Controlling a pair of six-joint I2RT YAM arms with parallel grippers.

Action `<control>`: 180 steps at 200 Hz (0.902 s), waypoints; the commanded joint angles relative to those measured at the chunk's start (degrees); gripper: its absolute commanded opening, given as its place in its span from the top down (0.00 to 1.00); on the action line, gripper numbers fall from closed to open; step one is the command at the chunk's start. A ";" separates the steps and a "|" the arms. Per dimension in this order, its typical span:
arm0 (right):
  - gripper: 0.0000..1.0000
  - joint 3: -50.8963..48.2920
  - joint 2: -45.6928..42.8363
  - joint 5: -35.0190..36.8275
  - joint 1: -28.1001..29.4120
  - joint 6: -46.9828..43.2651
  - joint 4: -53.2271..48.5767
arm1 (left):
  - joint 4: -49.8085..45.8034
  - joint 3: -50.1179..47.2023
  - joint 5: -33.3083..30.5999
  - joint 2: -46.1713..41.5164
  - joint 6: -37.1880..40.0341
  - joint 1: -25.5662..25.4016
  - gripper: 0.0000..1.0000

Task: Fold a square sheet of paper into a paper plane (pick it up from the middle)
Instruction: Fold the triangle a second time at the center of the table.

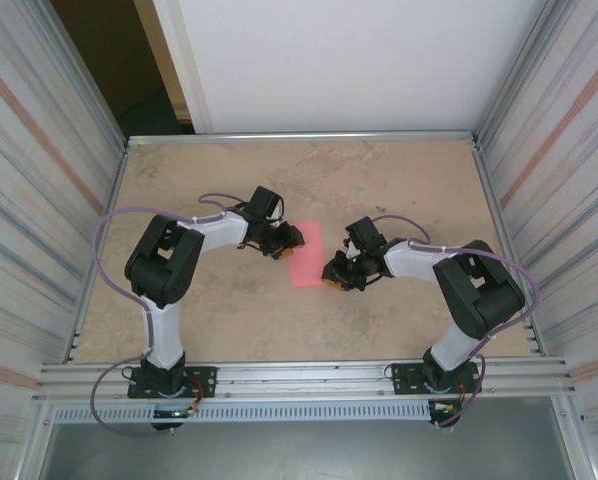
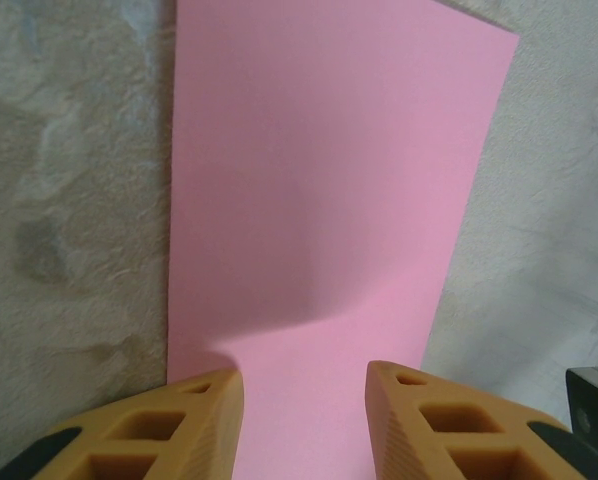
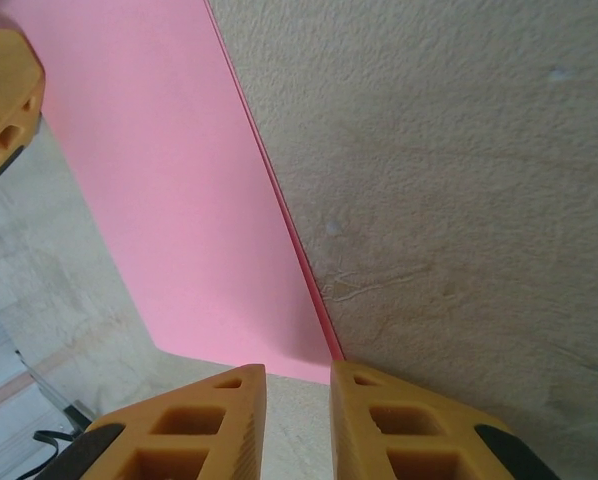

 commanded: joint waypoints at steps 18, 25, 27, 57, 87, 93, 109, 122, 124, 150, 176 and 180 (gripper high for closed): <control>0.77 1.35 1.01 -1.34 0.24 -0.90 0.76 | -3.64 -2.37 -2.79 2.55 -0.18 0.49 0.60; 0.77 1.33 1.07 -1.23 0.31 -0.75 0.64 | -3.61 -2.38 -2.83 2.55 -0.15 0.46 0.61; 0.77 1.34 1.06 -1.09 0.29 -0.69 0.54 | -3.61 -2.44 -2.84 2.54 -0.16 0.49 0.61; 0.75 1.12 -0.69 2.99 0.22 -0.73 -2.69 | -3.71 -2.46 -3.10 2.49 -0.23 0.52 0.61; 0.74 0.93 -1.58 4.17 0.22 -1.24 -3.72 | -3.62 -2.42 -3.06 2.73 -0.32 0.45 0.61; 0.74 1.13 -1.18 3.75 0.24 -1.34 -3.67 | -3.61 -2.34 -3.09 2.80 -0.42 0.44 0.61; 0.75 1.34 -0.26 2.76 0.38 -1.37 -3.16 | -3.64 -2.30 -3.04 2.90 -0.49 0.49 0.60; 0.75 1.43 0.28 1.89 0.40 -1.43 -2.44 | -3.64 -2.25 -3.00 2.91 -0.42 0.49 0.60; 0.76 1.47 0.40 1.78 0.40 -1.50 -2.39 | -3.62 -2.28 -2.99 2.90 -0.38 0.46 0.60; 0.77 1.87 0.88 0.28 0.47 -1.95 -1.50 | -3.70 -2.29 -2.92 2.89 -0.34 0.46 0.60; 0.79 1.99 1.07 -0.28 0.40 -1.96 -0.76 | -3.62 -2.46 -2.91 2.81 -0.34 0.44 0.60; 0.79 1.88 1.20 -0.47 0.39 -1.89 -0.46 | -3.61 -2.46 -2.94 2.80 -0.33 0.44 0.61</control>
